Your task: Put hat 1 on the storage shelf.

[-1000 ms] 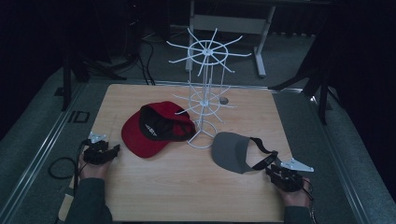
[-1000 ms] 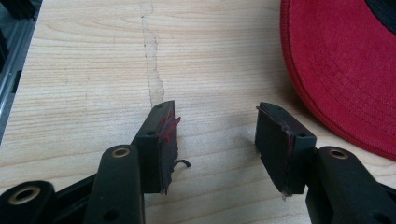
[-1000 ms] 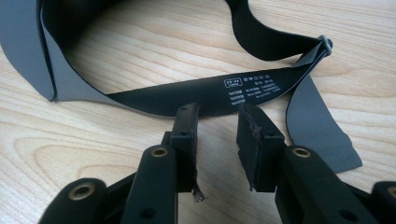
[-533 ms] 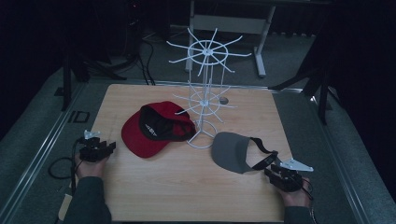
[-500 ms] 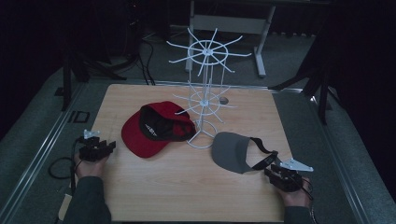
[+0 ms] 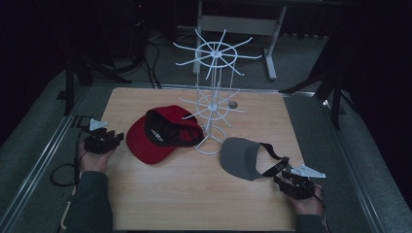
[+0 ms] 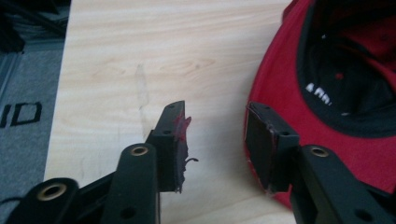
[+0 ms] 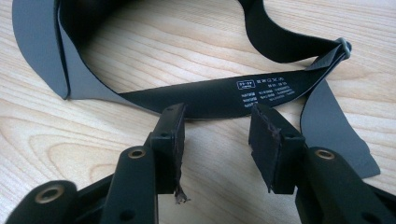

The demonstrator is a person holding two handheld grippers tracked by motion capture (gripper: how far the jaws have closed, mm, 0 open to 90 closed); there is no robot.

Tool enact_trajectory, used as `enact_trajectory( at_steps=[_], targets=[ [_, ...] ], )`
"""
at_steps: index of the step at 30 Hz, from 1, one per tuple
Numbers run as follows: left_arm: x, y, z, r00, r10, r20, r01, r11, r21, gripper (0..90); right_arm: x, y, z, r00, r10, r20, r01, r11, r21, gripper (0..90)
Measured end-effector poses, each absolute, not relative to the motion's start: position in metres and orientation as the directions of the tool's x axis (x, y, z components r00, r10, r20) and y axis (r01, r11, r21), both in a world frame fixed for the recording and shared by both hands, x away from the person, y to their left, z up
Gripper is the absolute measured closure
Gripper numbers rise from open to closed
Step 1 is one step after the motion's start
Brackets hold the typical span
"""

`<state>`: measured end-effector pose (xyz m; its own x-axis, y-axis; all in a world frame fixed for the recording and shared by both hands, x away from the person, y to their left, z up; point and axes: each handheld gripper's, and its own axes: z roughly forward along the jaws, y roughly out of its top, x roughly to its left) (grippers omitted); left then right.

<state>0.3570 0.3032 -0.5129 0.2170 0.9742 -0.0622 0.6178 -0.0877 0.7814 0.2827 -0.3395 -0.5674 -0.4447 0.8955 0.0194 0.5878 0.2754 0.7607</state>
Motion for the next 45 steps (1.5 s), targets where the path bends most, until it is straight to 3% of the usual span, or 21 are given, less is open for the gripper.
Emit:
enact_trajectory(
  at_steps=[6,11,13,28,35,40,43,45],
  targets=[
    [0.367,0.296,-0.505,0.235,0.971,-0.052,0.611,-0.106,0.785,69.1,0.283,-0.339,-0.567,-0.444,0.896,0.021,0.589,0.274,0.761,54.9],
    [0.374,0.292,-0.504,0.233,0.972,-0.033,0.619,-0.122,0.776,87.7,0.283,-0.339,-0.567,-0.444,0.896,0.020,0.588,0.275,0.761,54.8],
    [0.377,0.290,-0.504,0.241,0.970,-0.031,0.618,-0.129,0.776,89.4,0.283,-0.339,-0.567,-0.444,0.896,0.020,0.588,0.275,0.761,54.8],
    [0.375,0.276,-0.514,0.275,0.961,0.025,0.641,-0.203,0.741,86.4,0.283,-0.339,-0.567,-0.444,0.896,0.019,0.587,0.275,0.761,54.6],
    [0.372,0.276,-0.522,0.317,0.948,0.002,0.657,-0.221,0.721,86.0,0.283,-0.339,-0.567,-0.443,0.896,0.021,0.589,0.273,0.761,54.5],
    [0.373,0.274,-0.520,0.302,0.953,0.022,0.634,-0.218,0.742,80.7,0.283,-0.339,-0.567,-0.443,0.897,0.022,0.589,0.272,0.761,54.4],
    [0.377,0.274,-0.517,0.277,0.960,0.043,0.624,-0.214,0.752,68.4,0.283,-0.339,-0.567,-0.443,0.896,0.022,0.589,0.272,0.761,54.3],
    [0.379,0.275,-0.516,0.283,0.959,0.028,0.625,-0.207,0.752,65.8,0.283,-0.339,-0.567,-0.443,0.896,0.023,0.590,0.272,0.761,54.3]
  ],
)
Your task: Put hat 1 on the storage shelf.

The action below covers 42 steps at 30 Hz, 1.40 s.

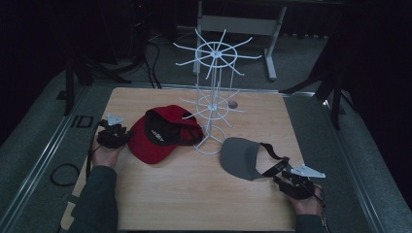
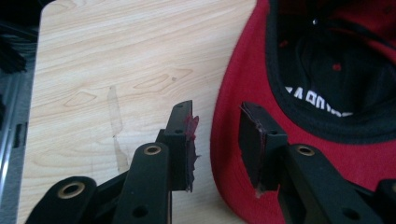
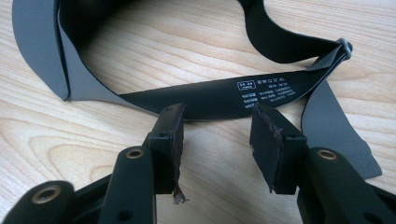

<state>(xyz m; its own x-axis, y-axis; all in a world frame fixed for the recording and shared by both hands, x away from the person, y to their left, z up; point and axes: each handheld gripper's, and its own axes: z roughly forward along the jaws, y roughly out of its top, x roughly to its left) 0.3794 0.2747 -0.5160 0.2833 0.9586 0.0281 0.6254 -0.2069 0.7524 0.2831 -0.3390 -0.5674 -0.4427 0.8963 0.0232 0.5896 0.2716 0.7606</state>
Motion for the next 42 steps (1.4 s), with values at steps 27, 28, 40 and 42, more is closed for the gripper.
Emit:
enact_trajectory(
  at_steps=[27,28,40,42],
  targets=[
    [0.342,0.268,-0.531,0.446,0.873,-0.196,0.713,-0.214,0.668,78.1,0.283,-0.339,-0.568,-0.445,0.895,0.020,0.587,0.275,0.762,53.5],
    [0.342,0.266,-0.531,0.455,0.869,-0.192,0.710,-0.224,0.667,77.1,0.283,-0.339,-0.568,-0.445,0.895,0.020,0.587,0.275,0.762,53.5],
    [0.344,0.264,-0.537,0.480,0.847,-0.227,0.714,-0.227,0.663,60.5,0.283,-0.339,-0.568,-0.446,0.895,0.021,0.587,0.275,0.762,53.2],
    [0.345,0.264,-0.538,0.476,0.849,-0.230,0.715,-0.221,0.663,58.5,0.283,-0.339,-0.568,-0.446,0.895,0.020,0.587,0.275,0.762,53.1]
  ],
)
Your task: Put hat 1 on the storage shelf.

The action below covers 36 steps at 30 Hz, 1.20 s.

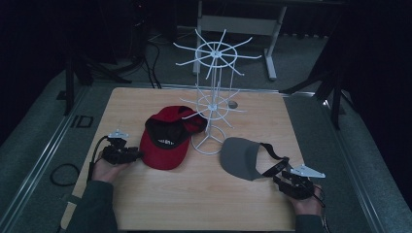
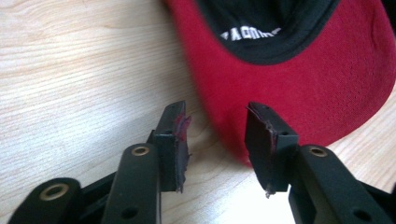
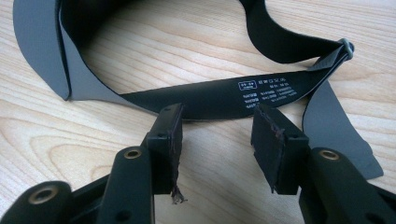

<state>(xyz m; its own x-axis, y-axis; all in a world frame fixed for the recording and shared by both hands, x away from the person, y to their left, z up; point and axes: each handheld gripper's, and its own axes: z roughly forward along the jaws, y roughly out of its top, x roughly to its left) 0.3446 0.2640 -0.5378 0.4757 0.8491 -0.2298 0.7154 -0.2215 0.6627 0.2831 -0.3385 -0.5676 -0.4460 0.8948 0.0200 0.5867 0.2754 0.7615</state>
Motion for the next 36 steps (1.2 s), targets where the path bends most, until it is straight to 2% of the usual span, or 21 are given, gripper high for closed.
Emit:
enact_trajectory(
  at_steps=[20,36],
  targets=[
    [0.366,0.245,-0.537,0.551,0.780,-0.295,0.735,-0.287,0.614,57.7,0.283,-0.339,-0.567,-0.449,0.893,0.027,0.588,0.273,0.761,52.1],
    [0.366,0.231,-0.538,0.620,0.722,-0.306,0.730,-0.389,0.562,64.9,0.283,-0.339,-0.567,-0.449,0.893,0.029,0.589,0.271,0.761,51.8]
  ],
)
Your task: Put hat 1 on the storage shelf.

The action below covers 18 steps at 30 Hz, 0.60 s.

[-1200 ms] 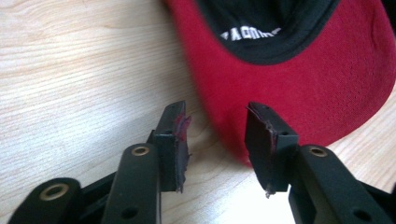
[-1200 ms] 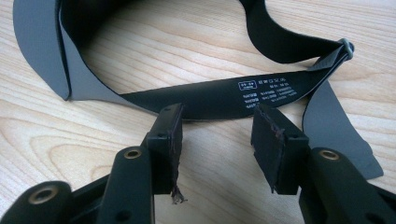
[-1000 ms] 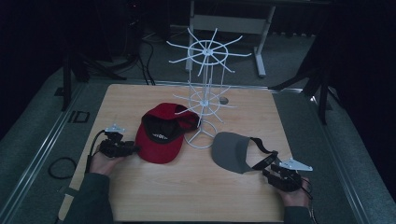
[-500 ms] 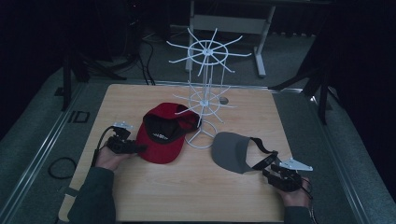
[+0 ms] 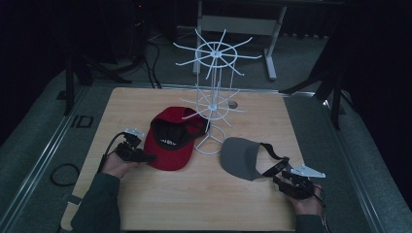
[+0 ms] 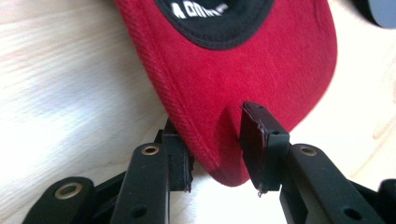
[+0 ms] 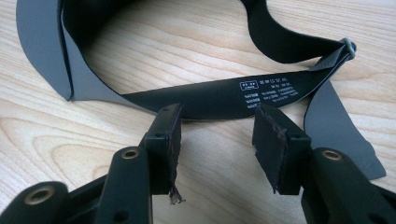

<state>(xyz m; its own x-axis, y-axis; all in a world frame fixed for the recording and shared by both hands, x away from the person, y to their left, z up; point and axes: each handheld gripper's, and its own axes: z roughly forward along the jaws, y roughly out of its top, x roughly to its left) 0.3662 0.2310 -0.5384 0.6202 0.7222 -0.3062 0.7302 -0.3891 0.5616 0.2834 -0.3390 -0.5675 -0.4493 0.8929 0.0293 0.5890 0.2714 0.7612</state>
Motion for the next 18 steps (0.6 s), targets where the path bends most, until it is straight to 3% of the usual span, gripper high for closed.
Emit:
enact_trajectory(
  at_steps=[10,18],
  targets=[
    [0.372,0.218,-0.546,0.638,0.685,-0.351,0.740,-0.421,0.524,61.1,0.283,-0.339,-0.567,-0.450,0.892,0.031,0.589,0.271,0.761,51.6],
    [0.365,0.217,-0.538,0.668,0.647,-0.368,0.717,-0.428,0.550,76.9,0.283,-0.339,-0.567,-0.451,0.892,0.031,0.589,0.271,0.761,51.5]
  ],
)
